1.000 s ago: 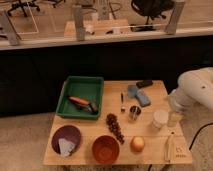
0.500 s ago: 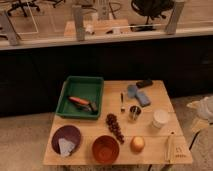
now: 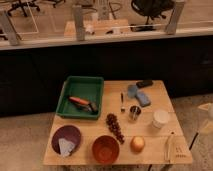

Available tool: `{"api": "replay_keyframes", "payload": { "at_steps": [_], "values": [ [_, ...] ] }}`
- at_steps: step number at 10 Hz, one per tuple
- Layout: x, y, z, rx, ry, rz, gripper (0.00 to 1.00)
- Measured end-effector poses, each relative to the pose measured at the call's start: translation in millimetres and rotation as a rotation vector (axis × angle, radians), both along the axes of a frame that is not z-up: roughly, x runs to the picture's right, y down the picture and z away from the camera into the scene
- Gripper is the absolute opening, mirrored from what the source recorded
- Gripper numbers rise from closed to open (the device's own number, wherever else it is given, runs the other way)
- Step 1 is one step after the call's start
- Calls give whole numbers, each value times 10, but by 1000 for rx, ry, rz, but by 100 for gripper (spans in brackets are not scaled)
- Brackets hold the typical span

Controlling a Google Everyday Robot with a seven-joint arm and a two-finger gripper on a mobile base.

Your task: Place banana in paper cup

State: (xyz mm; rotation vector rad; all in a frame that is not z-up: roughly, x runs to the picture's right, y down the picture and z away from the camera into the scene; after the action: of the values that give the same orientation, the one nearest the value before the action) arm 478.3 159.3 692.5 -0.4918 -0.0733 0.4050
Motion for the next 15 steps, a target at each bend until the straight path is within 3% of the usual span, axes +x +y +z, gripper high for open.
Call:
{"api": "replay_keyframes", "payload": {
  "at_steps": [2, 6, 8, 10, 12, 15],
  "values": [
    [-106, 64, -29, 7, -109, -79, 80],
    [-63, 643, -250, 37, -392, -322, 80],
    [-81, 864, -376, 86, -456, -387, 80],
    [-268, 1143, -509, 171, -442, -457, 80],
    [-574, 1288, -508, 226, -421, -526, 80],
    [-925, 1600, -361, 269, -360, -646, 80]
  ]
}}
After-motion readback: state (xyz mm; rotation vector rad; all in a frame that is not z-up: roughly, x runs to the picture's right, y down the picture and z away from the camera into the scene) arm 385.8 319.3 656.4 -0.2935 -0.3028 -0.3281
